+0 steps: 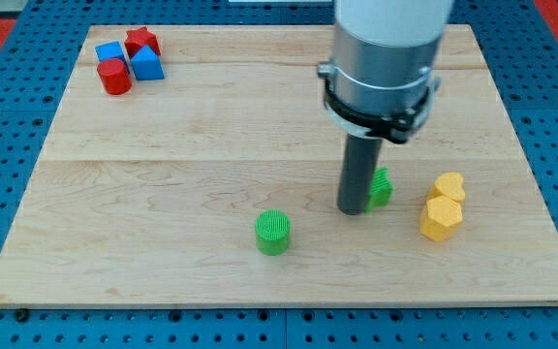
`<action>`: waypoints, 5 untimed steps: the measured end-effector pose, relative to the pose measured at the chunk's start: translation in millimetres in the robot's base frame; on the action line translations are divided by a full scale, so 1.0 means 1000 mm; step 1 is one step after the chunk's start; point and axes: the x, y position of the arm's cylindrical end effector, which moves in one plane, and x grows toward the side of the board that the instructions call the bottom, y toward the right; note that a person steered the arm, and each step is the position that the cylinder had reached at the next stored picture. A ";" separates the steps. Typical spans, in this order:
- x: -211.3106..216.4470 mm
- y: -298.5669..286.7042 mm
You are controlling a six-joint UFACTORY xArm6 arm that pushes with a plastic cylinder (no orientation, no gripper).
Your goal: Push the green blocks towards the yellow blocks
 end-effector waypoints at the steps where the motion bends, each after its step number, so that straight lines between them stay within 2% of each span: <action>1: 0.051 -0.013; 2: 0.101 -0.024; 4: 0.096 -0.215; 5: 0.061 -0.184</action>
